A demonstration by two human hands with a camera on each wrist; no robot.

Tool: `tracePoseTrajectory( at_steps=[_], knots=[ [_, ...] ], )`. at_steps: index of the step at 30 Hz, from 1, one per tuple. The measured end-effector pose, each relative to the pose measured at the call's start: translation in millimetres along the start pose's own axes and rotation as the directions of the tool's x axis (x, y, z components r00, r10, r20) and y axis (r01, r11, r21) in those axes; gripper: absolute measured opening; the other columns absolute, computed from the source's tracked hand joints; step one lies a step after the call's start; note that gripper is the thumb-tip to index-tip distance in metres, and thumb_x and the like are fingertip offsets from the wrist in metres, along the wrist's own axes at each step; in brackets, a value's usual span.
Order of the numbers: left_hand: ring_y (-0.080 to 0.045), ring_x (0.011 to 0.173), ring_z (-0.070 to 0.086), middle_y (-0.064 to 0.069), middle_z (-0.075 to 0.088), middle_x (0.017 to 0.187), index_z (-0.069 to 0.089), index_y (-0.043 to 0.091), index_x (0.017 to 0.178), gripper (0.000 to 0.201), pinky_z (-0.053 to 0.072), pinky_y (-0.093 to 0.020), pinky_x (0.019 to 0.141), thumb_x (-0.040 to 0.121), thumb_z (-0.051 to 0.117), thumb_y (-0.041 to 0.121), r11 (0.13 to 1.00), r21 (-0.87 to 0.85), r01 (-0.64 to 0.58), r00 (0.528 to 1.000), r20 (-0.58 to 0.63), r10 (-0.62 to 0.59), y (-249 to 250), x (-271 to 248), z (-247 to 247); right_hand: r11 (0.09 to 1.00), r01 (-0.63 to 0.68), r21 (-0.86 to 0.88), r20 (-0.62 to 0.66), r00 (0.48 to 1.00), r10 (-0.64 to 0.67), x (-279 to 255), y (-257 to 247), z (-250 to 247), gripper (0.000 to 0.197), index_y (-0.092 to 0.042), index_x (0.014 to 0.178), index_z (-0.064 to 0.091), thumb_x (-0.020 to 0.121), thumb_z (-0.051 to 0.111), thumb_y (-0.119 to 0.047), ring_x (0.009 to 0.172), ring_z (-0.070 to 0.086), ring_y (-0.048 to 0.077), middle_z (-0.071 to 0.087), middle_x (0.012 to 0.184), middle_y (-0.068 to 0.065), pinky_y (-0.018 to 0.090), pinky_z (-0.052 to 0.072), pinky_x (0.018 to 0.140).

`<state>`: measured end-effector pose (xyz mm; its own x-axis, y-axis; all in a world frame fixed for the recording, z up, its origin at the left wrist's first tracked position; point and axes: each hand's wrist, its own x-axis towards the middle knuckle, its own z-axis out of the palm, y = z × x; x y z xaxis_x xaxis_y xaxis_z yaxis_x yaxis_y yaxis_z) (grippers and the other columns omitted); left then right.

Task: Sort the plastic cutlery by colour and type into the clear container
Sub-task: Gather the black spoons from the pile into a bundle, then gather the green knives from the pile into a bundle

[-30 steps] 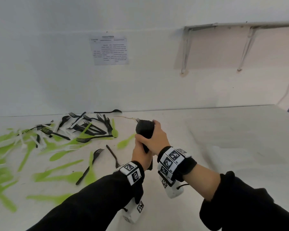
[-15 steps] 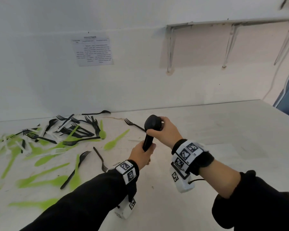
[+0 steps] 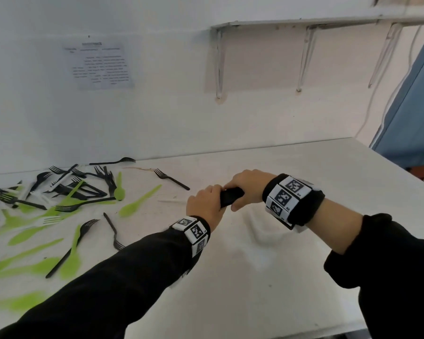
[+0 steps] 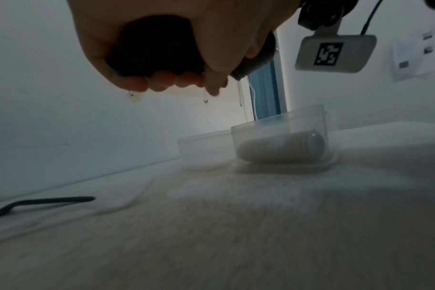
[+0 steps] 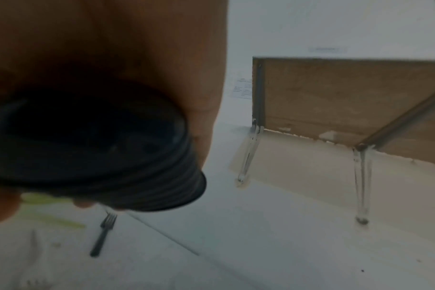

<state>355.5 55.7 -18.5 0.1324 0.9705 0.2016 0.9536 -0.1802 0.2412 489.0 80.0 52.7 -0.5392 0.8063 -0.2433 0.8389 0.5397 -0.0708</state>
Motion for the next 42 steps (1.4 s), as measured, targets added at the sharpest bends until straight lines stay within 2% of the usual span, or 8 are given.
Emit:
tracePoseTrajectory(
  at_steps=[4,7,10,14,20,25,36,42],
  knots=[
    [-0.016,0.120,0.047,0.005,0.050,0.128,0.045,0.025,0.129,0.055,0.029,-0.030,0.096,0.082,0.063,0.045,0.982,-0.190,-0.015,1.000,-0.025,0.011,28.1,12.7,18.9,0.997,-0.063,-0.035,-0.040,0.997,0.061,-13.3,38.1,6.7,0.040,-0.024,0.117,0.055,0.082,0.064,-0.039,0.099,0.058,0.018,0.062,0.107,-0.004,0.029,0.039,0.084],
    [-0.017,0.143,0.017,-0.003,0.015,0.154,0.008,0.017,0.150,0.106,0.019,-0.030,0.116,0.073,0.076,0.042,0.868,-0.492,0.067,0.995,0.093,-0.024,48.9,11.8,32.8,0.989,-0.142,-0.029,0.004,0.990,0.142,-24.7,70.5,10.9,0.038,-0.019,0.117,0.055,0.084,0.063,-0.037,0.092,0.057,0.020,0.060,0.100,-0.001,0.030,0.041,0.080],
    [-0.015,0.146,0.007,-0.001,-0.002,0.159,-0.015,0.015,0.149,0.123,0.015,-0.026,0.114,0.071,0.078,0.041,0.713,-0.648,0.269,0.949,0.304,-0.082,61.6,11.4,39.0,0.982,-0.186,0.033,0.040,0.982,0.184,-31.8,98.6,17.0,0.040,-0.013,0.117,0.056,0.083,0.065,-0.032,0.087,0.053,0.019,0.051,0.097,0.000,0.029,0.042,0.077],
    [-0.015,0.146,0.009,-0.003,0.000,0.159,-0.021,0.012,0.147,0.126,0.015,-0.022,0.111,0.072,0.078,0.038,0.773,-0.543,0.328,0.873,0.487,-0.028,67.5,14.0,43.5,0.982,-0.188,0.016,0.090,0.978,0.186,-31.6,116.2,27.2,0.042,-0.012,0.118,0.057,0.081,0.068,-0.028,0.102,0.056,0.025,0.043,0.103,0.002,0.030,0.043,0.086],
    [-0.015,0.146,0.007,-0.002,-0.003,0.159,-0.018,0.013,0.148,0.129,0.014,-0.021,0.111,0.068,0.082,0.030,0.820,-0.468,0.330,0.839,0.543,-0.028,69.0,11.2,42.9,0.983,-0.143,-0.118,0.181,0.970,0.163,-22.1,115.3,31.6,0.041,-0.009,0.113,0.061,0.077,0.073,-0.024,0.101,0.063,0.025,0.065,0.109,0.009,0.031,0.049,0.084],
    [-0.016,0.146,0.005,-0.003,-0.003,0.159,-0.019,0.013,0.148,0.133,0.014,-0.027,0.116,0.066,0.084,0.031,0.790,-0.483,0.377,0.839,0.540,-0.070,72.6,11.4,46.5,0.950,-0.100,-0.296,0.196,0.967,0.162,-20.7,105.9,35.9,0.040,-0.006,0.112,0.061,0.077,0.075,-0.018,0.085,0.063,0.026,0.063,0.104,0.009,0.029,0.051,0.072],
    [-0.014,0.146,0.004,0.001,-0.005,0.159,-0.014,0.015,0.149,0.129,0.013,-0.027,0.117,0.067,0.083,0.033,0.807,-0.471,0.357,0.846,0.530,-0.065,70.7,9.1,46.7,0.966,-0.057,-0.253,0.169,0.980,0.102,-17.0,97.1,33.9,0.063,-0.008,0.129,0.051,0.075,0.077,-0.028,0.107,0.060,0.028,0.056,0.122,0.010,0.036,0.051,0.086],
    [-0.014,0.146,0.005,0.001,-0.003,0.159,-0.014,0.015,0.149,0.129,0.014,-0.026,0.116,0.066,0.083,0.033,0.803,-0.474,0.361,0.845,0.531,-0.065,71.7,7.9,45.4,0.970,-0.010,-0.243,0.206,0.976,0.062,-12.8,92.1,37.1,0.052,-0.008,0.128,0.053,0.082,0.070,-0.023,0.108,0.060,0.029,0.057,0.123,0.013,0.033,0.049,0.083]
  ],
)
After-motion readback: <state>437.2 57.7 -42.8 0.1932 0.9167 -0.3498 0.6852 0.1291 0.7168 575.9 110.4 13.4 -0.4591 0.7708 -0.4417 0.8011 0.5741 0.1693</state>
